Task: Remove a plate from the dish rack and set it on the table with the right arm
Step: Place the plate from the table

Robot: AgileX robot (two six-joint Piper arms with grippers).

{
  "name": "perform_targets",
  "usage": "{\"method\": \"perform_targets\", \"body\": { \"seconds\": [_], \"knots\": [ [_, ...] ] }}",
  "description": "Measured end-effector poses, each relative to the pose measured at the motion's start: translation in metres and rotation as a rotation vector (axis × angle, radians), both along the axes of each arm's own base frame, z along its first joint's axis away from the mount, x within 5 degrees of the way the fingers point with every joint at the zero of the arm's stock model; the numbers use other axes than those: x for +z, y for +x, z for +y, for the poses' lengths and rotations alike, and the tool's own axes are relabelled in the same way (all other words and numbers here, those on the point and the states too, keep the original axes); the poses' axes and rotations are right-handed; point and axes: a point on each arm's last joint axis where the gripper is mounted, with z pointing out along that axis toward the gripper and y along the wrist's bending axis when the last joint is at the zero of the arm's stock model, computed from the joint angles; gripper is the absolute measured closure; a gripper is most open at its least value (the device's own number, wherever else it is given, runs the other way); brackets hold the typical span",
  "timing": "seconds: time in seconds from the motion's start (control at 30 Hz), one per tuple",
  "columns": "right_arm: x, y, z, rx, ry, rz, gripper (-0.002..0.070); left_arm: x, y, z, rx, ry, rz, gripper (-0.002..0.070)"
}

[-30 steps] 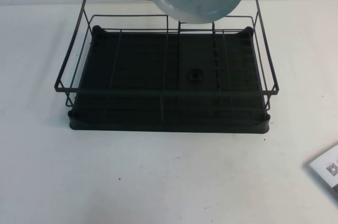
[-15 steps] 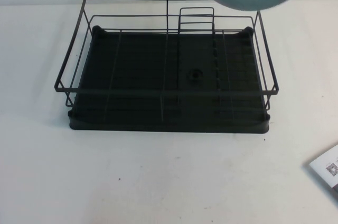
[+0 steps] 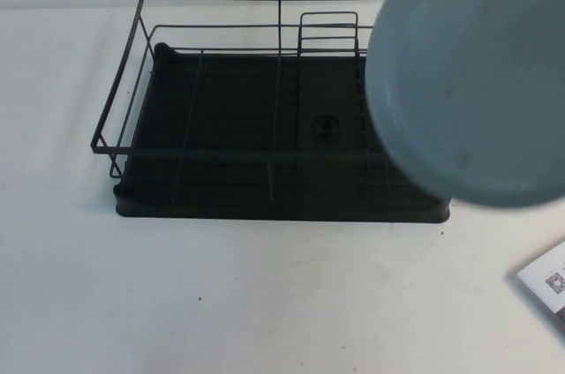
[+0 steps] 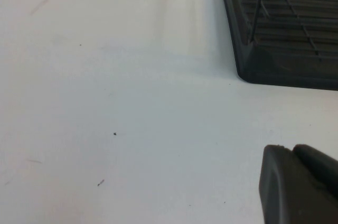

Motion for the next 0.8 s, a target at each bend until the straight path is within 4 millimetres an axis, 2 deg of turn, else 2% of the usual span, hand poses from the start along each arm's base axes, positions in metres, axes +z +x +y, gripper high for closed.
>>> {"method": "perform_targets", "body": {
  "seconds": [0.07,0.17,0.37,0.5,0.8],
  "knots": [
    [-0.027,-0.013,0.001,-0.021,0.087,0.075,0.0611,0.000,0.000,0.000,0.000,0.000,0.000,0.0679],
    [-0.066,-0.021,0.005,-0.053,0.211,0.211,0.0611,0.000,0.000,0.000,0.000,0.000,0.000,0.0679],
    [-0.140,-0.016,0.014,-0.139,0.356,0.457,0.0611,0.000,0.000,0.000,0.000,0.000,0.000,0.0679],
    [-0.168,-0.004,0.019,-0.178,0.365,0.564,0.0611,0.000,0.000,0.000,0.000,0.000,0.000,0.0679],
    [-0.217,0.038,0.040,-0.121,0.436,0.707,0.0611,0.000,0.000,0.000,0.000,0.000,0.000,0.0679]
  ]
}}
